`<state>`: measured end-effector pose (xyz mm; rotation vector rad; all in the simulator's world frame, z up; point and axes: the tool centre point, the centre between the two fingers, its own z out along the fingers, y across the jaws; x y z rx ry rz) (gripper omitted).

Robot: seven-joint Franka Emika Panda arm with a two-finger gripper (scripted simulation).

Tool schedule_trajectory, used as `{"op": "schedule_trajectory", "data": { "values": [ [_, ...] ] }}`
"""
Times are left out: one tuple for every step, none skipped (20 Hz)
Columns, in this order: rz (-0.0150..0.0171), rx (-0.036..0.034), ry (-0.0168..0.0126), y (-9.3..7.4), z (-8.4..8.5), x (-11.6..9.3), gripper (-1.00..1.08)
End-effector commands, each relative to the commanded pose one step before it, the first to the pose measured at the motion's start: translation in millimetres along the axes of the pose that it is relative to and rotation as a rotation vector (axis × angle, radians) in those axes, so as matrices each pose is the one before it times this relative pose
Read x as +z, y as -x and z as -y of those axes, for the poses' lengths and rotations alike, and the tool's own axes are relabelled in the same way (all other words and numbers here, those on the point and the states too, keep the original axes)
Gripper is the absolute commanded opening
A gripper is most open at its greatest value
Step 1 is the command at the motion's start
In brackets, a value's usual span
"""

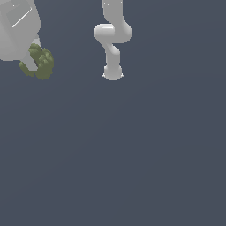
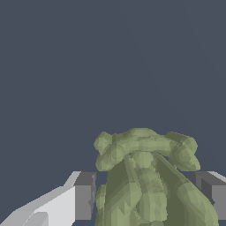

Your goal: Pick up the object and move it to a goal position.

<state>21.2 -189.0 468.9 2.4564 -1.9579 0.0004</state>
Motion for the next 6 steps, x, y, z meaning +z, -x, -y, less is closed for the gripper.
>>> {"op": "schedule_trajectory", "data": {
  "values": [
    [0.0004, 0.00016, 0.00001, -1.43, 0.59, -2.72, -1.0],
    [0.0, 0.0, 0.0, -0.22, 0.21, -0.53, -1.0],
    [0.0, 0.0, 0.0, -0.13, 0.18, -0.33, -1.0],
    [0.0, 0.0, 0.0, -0.04, 0.16, -0.13, -1.0],
    [0.00001, 0.00068, -0.00012, -0.35, -0.15, -0.01, -1.0],
    [0.0, 0.0, 0.0, 0.05, 0.05, 0.08, -1.0]
  ]
}}
